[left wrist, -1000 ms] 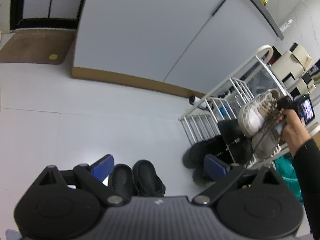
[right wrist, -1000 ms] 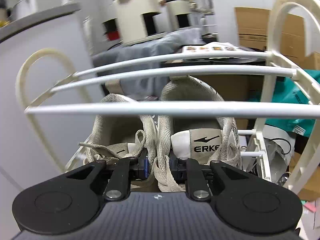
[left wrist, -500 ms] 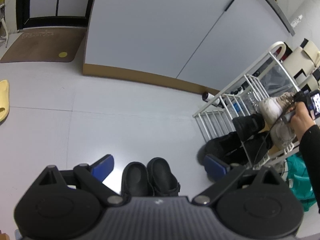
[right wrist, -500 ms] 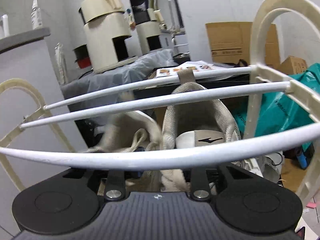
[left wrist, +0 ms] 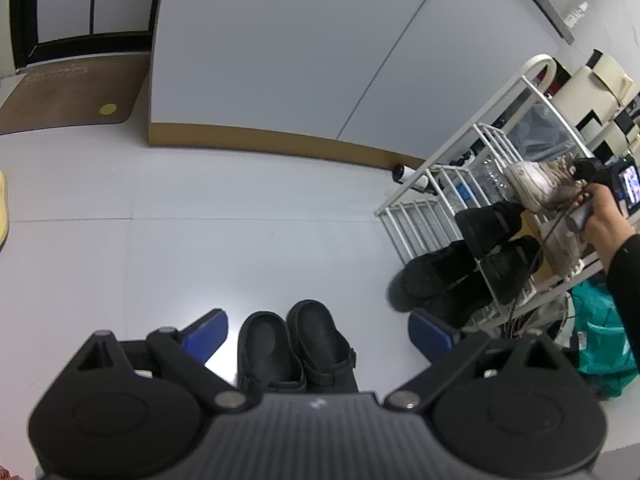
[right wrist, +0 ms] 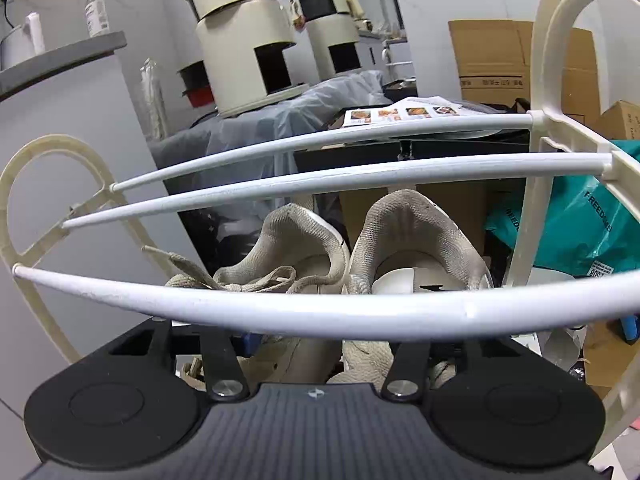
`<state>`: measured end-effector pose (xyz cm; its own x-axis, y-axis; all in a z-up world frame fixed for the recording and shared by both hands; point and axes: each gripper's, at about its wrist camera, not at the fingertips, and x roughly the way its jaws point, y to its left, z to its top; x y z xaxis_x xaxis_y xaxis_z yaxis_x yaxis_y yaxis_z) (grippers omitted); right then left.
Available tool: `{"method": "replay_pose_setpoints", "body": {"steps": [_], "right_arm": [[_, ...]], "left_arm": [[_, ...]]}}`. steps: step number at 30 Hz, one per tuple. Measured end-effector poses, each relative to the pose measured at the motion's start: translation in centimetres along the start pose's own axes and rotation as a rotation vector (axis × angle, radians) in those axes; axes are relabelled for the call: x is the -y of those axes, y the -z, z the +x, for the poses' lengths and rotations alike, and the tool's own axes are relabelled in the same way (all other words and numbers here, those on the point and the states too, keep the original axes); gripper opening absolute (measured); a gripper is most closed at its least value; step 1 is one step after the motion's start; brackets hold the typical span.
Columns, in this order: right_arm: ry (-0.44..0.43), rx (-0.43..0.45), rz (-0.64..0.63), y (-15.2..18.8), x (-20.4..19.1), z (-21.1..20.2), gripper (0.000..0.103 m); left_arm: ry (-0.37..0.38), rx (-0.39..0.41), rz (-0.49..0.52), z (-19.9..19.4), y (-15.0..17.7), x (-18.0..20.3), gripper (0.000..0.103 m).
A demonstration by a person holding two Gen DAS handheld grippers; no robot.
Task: Organize scattered shoes
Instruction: 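Push the white sneakers into the rack's upper shelf with the right tool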
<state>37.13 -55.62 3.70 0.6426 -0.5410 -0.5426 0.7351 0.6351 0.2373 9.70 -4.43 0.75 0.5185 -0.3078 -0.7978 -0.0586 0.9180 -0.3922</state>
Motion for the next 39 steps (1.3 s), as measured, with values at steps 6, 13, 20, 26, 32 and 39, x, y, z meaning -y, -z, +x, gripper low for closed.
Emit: {"method": "replay_pose_setpoints", "body": {"steps": [6,13,20,26,32,39], "right_arm": [[-0.021,-0.032,0.028,-0.6,0.1,0.3,0.058],[0.027,0.070,-0.116,1.9,-1.7,0.2,0.066],[0.052,0.031,-0.108,0.9,-2.7,1.0,0.079],[0.067,0.126,-0.226,2.4,-3.1,1.5,0.079],[0.119,0.132,-0.221,2.4,-3.8,1.6,0.080],[0.122,0.055,-0.189,1.0,-3.9,1.9,0.081]], "left_arm": [[0.017,-0.001,0.009,-0.3,0.4,0.6,0.098],[0.009,-0.008,0.004,-0.1,0.3,0.2,0.098],[0.034,-0.005,-0.028,0.1,-0.1,0.1,0.098],[0.033,-0.025,-0.005,0.7,0.1,0.9,0.098],[0.045,-0.020,-0.010,0.8,-0.1,1.5,0.098],[0.062,-0.036,0.003,1.1,0.2,2.6,0.098]]}}
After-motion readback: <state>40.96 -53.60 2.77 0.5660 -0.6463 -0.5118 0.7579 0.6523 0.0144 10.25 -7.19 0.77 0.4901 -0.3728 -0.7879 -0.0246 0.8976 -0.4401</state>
